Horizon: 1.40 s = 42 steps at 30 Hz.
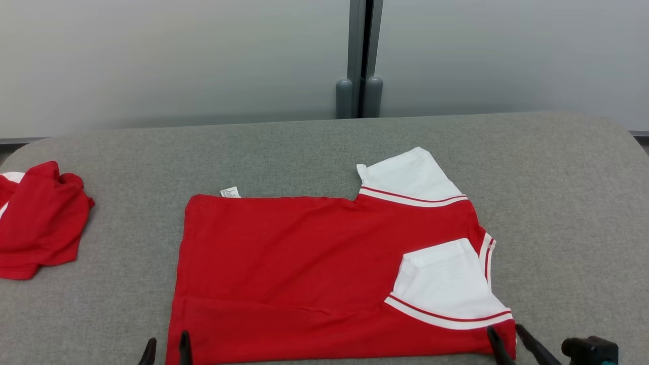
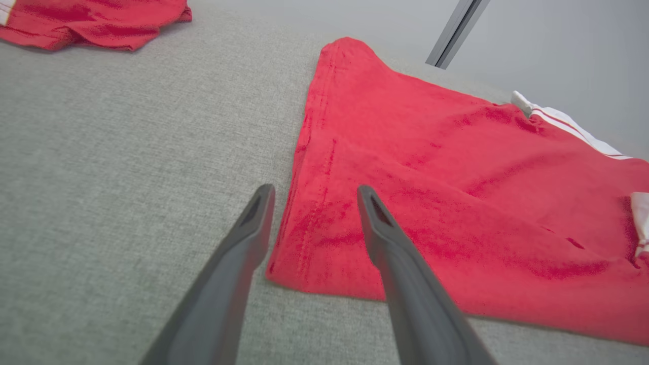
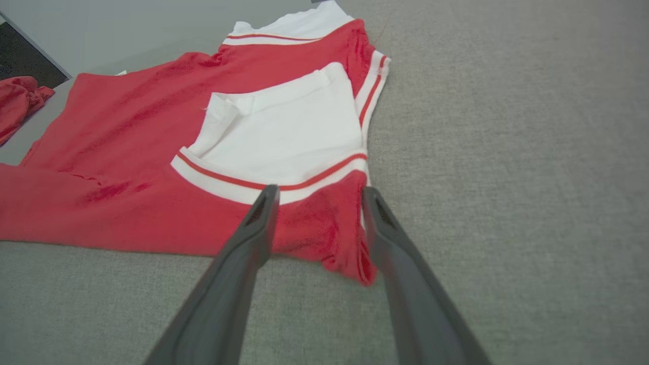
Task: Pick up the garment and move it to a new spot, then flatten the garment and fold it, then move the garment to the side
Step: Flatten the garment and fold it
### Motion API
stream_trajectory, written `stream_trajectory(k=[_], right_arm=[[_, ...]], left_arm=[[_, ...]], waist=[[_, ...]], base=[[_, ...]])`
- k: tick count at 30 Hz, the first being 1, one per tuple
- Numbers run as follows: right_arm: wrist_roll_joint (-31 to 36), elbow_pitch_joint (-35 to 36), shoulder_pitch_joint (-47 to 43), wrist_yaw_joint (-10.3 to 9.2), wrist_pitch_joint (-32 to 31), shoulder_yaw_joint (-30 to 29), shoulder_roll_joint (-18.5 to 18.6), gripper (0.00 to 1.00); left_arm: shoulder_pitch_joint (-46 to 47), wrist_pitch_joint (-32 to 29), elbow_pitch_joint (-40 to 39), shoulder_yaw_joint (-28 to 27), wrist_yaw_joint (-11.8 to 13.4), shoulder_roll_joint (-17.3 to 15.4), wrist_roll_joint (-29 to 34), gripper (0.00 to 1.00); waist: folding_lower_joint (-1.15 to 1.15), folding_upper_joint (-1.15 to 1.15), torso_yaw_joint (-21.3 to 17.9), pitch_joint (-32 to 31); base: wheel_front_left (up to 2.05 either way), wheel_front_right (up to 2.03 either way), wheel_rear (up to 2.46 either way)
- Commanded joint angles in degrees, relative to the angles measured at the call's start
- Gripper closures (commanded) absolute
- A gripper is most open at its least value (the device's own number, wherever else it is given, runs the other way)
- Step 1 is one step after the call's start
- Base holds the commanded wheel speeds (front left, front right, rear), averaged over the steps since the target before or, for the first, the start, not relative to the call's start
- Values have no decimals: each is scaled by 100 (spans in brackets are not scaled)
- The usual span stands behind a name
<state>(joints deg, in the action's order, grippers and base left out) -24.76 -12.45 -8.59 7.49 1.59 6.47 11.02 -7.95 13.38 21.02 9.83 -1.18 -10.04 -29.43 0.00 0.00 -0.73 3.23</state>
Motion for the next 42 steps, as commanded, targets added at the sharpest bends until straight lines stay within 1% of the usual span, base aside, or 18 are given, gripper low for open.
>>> stream_trajectory(k=[1, 4, 7, 10, 12, 16, 18, 22, 27, 32, 34, 42], right_arm=[[99, 96, 62, 1, 50, -50, -26, 0], [392, 272, 228, 1, 199, -120, -100, 0], [505, 369, 372, 1, 359, -190, -241, 0], [764, 416, 509, 1, 603, -235, -284, 0], [736, 403, 565, 1, 749, -288, -436, 0], [910, 390, 707, 1, 1024, -337, -558, 0], [1008, 350, 758, 1, 1113, -314, -610, 0], [1116, 242, 881, 1, 1217, -320, -683, 0], [1326, 68, 960, 1, 1276, -299, -750, 0], [1453, -66, 974, 1, 1295, -345, -784, 0], [1495, -84, 968, 1, 1300, -367, -795, 0], [1625, -93, 900, 1, 1220, -406, -812, 0]], left_arm=[[108, 60, -73, -35, 17, 15, 60, 0], [157, 156, -244, -155, 80, 59, 121, 0], [207, 184, -437, -277, 140, 39, 347, 0], [261, 185, -815, -518, 195, 59, 641, 0], [235, 186, -1015, -651, 213, 58, 905, 0], [268, 187, -1293, -859, 236, 99, 1369, 0], [291, 188, -1336, -915, 194, 139, 1521, 0], [343, 188, -1280, -1001, 26, 167, 1721, 0], [409, 189, -1067, -1039, -117, 162, 1836, 0], [485, 189, -889, -1082, -112, 149, 1836, 0], [521, 176, -818, -1060, -150, 114, 1818, 0], [638, -18, -850, -1000, -206, 3, 1776, 0]], waist=[[0, 0, 4, -7], [0, 0, 9, -46], [0, 0, 16, -88], [0, 0, 50, -123], [0, 0, 78, -140], [0, 0, 124, -137], [0, 0, 138, -134], [0, 0, 172, -149], [0, 0, 212, -202], [0, 0, 274, -294], [0, 0, 301, -325], [0, 0, 374, -395]], base=[[0, 0, 0], [0, 0, 0], [0, 0, 0], [0, 0, 0], [0, 0, 0], [0, 0, 0], [0, 0, 0], [0, 0, 0], [0, 0, 0], [0, 0, 0], [0, 0, 0], [0, 0, 0]])
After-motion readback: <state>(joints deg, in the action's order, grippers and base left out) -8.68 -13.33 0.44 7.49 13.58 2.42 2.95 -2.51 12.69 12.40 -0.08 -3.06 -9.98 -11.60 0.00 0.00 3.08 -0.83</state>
